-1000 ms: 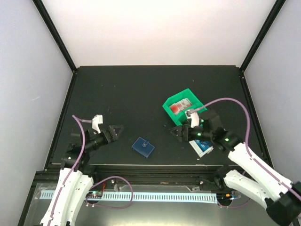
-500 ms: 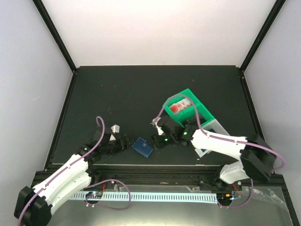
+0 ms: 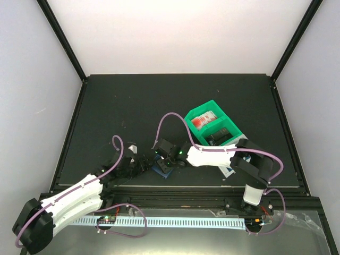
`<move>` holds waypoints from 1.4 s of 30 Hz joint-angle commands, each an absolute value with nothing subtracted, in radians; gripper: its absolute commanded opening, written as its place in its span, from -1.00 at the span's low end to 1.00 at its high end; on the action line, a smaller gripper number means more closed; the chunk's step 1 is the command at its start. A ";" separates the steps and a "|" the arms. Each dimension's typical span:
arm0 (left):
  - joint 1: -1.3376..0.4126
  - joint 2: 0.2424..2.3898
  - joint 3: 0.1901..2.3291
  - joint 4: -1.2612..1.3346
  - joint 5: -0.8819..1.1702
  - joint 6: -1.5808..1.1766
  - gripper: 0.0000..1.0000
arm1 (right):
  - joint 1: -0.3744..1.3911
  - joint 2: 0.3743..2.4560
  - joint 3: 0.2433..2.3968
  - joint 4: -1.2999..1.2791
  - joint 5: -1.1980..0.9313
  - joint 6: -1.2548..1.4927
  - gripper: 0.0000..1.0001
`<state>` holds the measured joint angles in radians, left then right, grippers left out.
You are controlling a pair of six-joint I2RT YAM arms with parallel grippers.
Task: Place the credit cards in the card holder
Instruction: Open the card holder at the center of the board.
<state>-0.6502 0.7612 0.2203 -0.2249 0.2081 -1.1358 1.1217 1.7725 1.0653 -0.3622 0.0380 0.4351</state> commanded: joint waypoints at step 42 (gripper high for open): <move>-0.723 0.983 0.157 0.148 0.180 -1.203 -0.34 | 1.011 1.747 0.890 -0.106 -0.174 0.866 -0.27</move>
